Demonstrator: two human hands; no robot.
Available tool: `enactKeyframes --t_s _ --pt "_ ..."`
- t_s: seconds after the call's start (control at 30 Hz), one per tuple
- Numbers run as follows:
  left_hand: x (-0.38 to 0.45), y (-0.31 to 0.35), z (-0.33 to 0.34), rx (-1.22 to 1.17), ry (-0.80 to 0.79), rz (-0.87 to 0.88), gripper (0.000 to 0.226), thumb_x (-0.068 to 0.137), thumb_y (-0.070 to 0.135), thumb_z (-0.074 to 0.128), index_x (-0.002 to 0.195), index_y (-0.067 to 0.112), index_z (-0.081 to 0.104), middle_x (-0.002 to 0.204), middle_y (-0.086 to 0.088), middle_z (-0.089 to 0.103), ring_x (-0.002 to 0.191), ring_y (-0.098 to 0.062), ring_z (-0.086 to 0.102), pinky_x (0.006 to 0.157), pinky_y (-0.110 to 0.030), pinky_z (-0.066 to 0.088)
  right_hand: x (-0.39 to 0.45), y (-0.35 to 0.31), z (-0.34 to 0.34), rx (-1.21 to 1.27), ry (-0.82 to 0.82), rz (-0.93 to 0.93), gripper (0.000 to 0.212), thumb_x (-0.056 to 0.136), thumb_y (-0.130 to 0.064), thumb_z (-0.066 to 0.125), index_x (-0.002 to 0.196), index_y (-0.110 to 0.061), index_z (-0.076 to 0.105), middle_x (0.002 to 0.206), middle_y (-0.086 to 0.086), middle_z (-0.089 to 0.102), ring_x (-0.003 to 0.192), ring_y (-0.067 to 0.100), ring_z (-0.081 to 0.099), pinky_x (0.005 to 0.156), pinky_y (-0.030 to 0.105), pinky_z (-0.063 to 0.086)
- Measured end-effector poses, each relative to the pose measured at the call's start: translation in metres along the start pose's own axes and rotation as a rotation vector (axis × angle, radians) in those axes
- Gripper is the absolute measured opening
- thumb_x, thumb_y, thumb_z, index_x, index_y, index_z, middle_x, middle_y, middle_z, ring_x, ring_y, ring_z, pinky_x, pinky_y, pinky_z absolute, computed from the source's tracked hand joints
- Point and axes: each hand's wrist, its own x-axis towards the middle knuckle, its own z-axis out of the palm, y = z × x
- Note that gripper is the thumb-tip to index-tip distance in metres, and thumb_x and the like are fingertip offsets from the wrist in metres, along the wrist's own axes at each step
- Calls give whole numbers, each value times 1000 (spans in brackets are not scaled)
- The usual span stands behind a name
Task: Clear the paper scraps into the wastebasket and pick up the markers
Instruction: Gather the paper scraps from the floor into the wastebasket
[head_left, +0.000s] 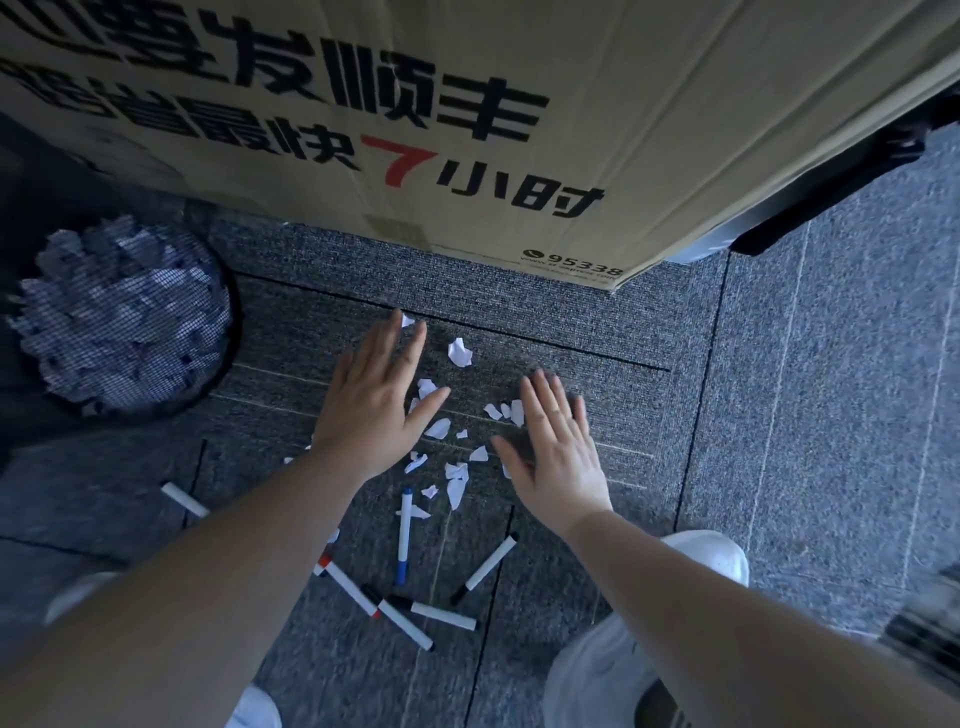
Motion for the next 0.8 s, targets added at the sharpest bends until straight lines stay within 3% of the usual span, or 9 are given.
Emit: enactKeyframes --t_s 0.1,0.23,0.4,0.47,0.57,0.7,0.8 --pt "16 -4 -5 -54 41 -27 81 86 69 15 149 21 -4 158 -7 -8 145 -26 -1 116 -47 8 16 -9 -1 26 20 -53 72 94 -56 29 149 -15 8 157 3 5 145 16 -4 119 37 2" --pt "27 -4 -5 -93 -41 10 81 86 67 15 149 19 -2 158 -4 -11 145 -22 -8 118 -46 4 33 -15 -3 36 27 -30 76 92 -59 30 149 -14 9 157 4 6 145 17 -4 118 39 1" --pt "-22 3 4 -177 -219 197 79 83 72 5 148 27 -4 154 11 -16 142 -11 -12 119 -46 8 19 -17 0 -62 -137 -315 80 90 -63 35 149 -14 12 157 5 10 145 19 2 118 48 10" --pt "-46 -11 9 -69 -126 223 81 84 74 8 148 25 0 156 5 -9 143 -12 -8 118 -47 7 24 -9 -11 -174 -139 -324 85 87 -70 28 149 -18 3 157 3 5 145 20 1 117 50 6" --pt "-79 -45 15 13 -67 54 93 78 83 19 150 25 3 158 -4 2 144 -22 2 115 -52 5 25 12 -27 -313 -153 -284 92 81 -80 18 147 -23 -9 157 5 2 144 23 1 116 53 4" --pt "-116 -78 33 52 -156 -27 115 56 97 20 147 34 -9 157 -2 -17 143 -27 -13 112 -49 -7 12 33 -28 -341 -201 -221 97 77 -83 22 149 -23 -3 157 5 4 145 23 4 115 56 6" --pt "-124 -85 42 -2 -180 -29 117 53 97 23 147 35 -8 156 -5 -18 142 -27 -19 113 -46 -9 7 24 -18 -350 -214 -212 101 74 -84 27 149 -23 -2 157 4 5 145 23 3 114 58 0"
